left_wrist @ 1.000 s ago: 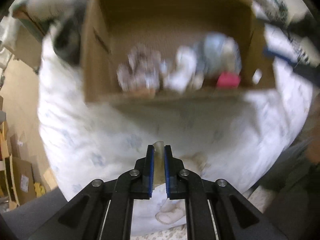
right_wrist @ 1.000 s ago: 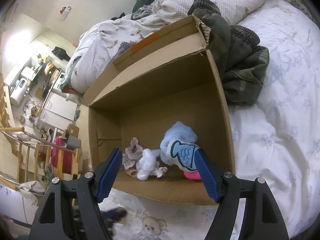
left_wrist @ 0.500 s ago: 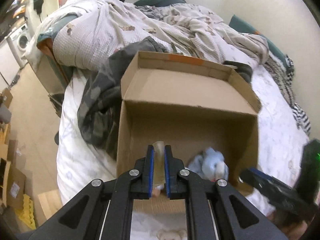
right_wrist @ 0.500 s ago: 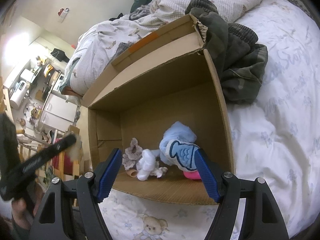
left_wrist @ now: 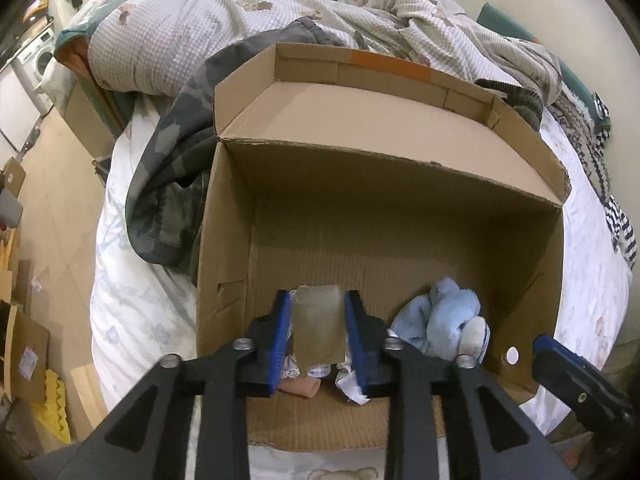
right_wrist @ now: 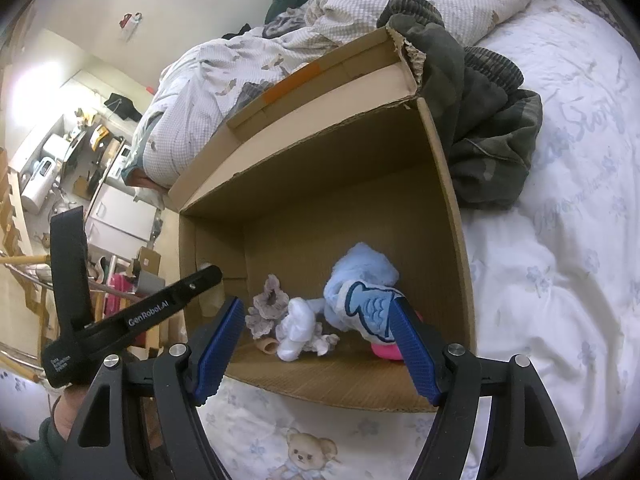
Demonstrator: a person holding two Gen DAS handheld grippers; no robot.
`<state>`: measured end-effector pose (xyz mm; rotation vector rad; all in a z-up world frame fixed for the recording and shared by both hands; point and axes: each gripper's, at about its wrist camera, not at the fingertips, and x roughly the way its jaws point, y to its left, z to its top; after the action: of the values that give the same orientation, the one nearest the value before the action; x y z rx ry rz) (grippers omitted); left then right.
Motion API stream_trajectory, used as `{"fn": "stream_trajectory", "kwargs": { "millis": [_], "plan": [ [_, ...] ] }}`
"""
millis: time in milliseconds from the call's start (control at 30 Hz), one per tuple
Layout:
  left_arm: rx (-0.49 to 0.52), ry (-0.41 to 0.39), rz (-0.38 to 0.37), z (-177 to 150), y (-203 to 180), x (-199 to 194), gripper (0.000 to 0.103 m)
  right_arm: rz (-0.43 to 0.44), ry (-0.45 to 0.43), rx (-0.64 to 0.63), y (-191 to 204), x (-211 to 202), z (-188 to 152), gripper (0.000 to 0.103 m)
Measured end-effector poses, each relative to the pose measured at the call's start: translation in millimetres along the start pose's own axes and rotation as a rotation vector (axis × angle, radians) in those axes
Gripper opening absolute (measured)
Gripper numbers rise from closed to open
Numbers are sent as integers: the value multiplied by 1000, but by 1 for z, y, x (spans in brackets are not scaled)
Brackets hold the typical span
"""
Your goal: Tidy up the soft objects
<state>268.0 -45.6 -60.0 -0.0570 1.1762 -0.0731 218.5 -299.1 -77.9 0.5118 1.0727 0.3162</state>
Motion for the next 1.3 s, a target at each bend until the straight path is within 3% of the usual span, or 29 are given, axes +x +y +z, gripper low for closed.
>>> {"fn": "stream_trajectory", "kwargs": {
  "millis": [100, 133, 167, 400, 567, 833, 967, 1033, 1100, 1167, 1233, 1300],
  "plan": [
    [18, -6, 21, -3, -1, -4, 45, 0, -5, -5, 1, -1, 0, 79],
    [19, -14, 28, -4, -1, -7, 57, -3, -6, -7, 2, -1, 0, 79],
    [20, -25, 34, -5, 0, -10, 62, -6, -7, -8, 2, -1, -1, 79],
    [52, -86, 82, -15, -1, -38, 62, -32, -31, -16, 5, -10, -2, 79],
    [63, -168, 80, -28, 0, -70, 62, -74, -106, -65, 17, -35, -6, 98],
    [60, -334, 44, -62, 7, -132, 62, -98, -232, -113, 38, -84, -22, 103],
    [53, -352, 32, -85, 16, -150, 62, -113, -250, -148, 47, -95, -40, 103],
    [46, -381, 63, -101, 20, -157, 62, -121, -260, -175, 52, -98, -51, 103],
    [42, -394, 94, -114, 23, -158, 65, -129, -273, -198, 56, -101, -62, 103],
    [28, -398, 95, -126, 27, -155, 80, -145, -292, -225, 61, -102, -74, 103],
    [3, -374, 92, -129, 32, -146, 88, -152, -318, -244, 63, -102, -84, 103],
    [-21, -359, 82, -127, 38, -139, 89, -143, -335, -253, 59, -98, -90, 103]
  ]
}}
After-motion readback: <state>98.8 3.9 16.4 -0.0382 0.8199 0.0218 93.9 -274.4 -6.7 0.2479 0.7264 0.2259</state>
